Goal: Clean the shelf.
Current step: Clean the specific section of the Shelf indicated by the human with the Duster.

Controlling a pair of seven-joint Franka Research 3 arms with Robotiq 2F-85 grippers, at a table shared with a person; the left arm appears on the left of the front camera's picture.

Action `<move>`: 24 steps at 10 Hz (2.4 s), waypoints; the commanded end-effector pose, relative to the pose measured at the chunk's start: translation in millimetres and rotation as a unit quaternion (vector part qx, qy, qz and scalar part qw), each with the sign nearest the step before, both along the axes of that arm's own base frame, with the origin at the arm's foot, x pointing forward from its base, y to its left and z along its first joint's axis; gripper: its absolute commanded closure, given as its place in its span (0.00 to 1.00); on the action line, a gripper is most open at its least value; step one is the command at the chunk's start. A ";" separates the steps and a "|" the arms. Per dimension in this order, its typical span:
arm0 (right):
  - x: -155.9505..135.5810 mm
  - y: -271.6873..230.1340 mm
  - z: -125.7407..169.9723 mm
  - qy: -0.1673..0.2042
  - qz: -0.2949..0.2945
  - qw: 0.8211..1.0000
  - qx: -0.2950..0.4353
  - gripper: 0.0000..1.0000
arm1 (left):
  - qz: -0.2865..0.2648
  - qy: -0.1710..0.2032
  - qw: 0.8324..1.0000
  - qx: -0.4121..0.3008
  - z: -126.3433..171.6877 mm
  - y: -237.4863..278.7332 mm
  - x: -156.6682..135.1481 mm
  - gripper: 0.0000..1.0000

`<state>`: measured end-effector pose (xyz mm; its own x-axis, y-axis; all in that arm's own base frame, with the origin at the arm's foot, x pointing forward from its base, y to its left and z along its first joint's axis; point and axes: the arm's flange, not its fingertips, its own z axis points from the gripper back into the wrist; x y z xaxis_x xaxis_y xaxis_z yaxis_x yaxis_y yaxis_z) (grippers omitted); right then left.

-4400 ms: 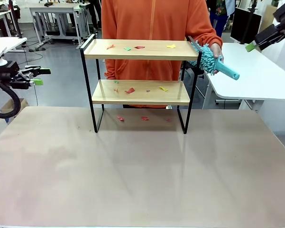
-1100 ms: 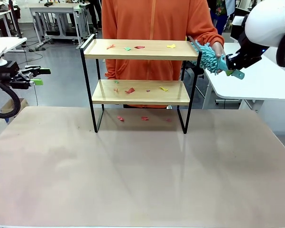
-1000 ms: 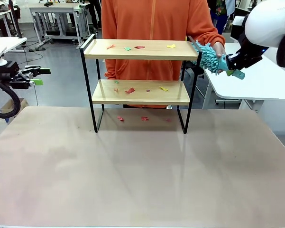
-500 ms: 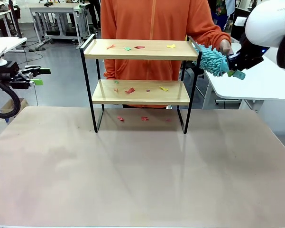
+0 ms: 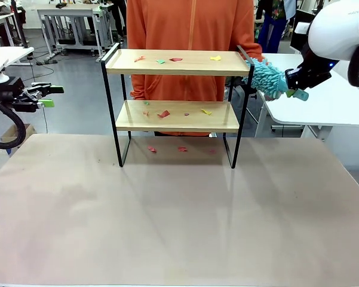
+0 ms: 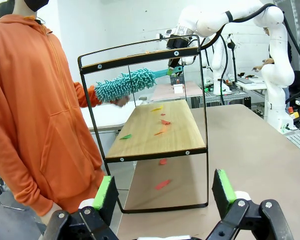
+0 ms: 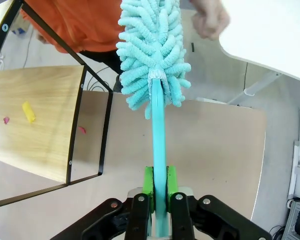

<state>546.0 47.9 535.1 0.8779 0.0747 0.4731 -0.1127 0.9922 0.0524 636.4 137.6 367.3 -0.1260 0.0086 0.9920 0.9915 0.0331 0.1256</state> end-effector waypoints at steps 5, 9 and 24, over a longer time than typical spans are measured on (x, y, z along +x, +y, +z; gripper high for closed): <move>0.0 0.0 0.0 0.000 0.000 1.000 0.000 0.87 | -0.002 -0.005 1.000 0.010 1.4 -1.5 -2.7 0.00; -68.8 -81.8 9.4 0.019 0.084 0.995 -0.050 0.87 | -0.002 -0.005 1.000 0.010 1.4 -1.5 -2.7 0.00; -251.8 -47.4 -5.5 0.144 0.591 0.779 -0.151 0.87 | -0.002 -0.005 1.000 0.010 1.4 -1.5 -2.7 0.00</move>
<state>285.0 3.1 526.7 0.1668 0.9840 0.0622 -0.9860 0.1663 0.0126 636.6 137.5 367.6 -0.1267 0.0077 0.9919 0.9914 0.0332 0.1264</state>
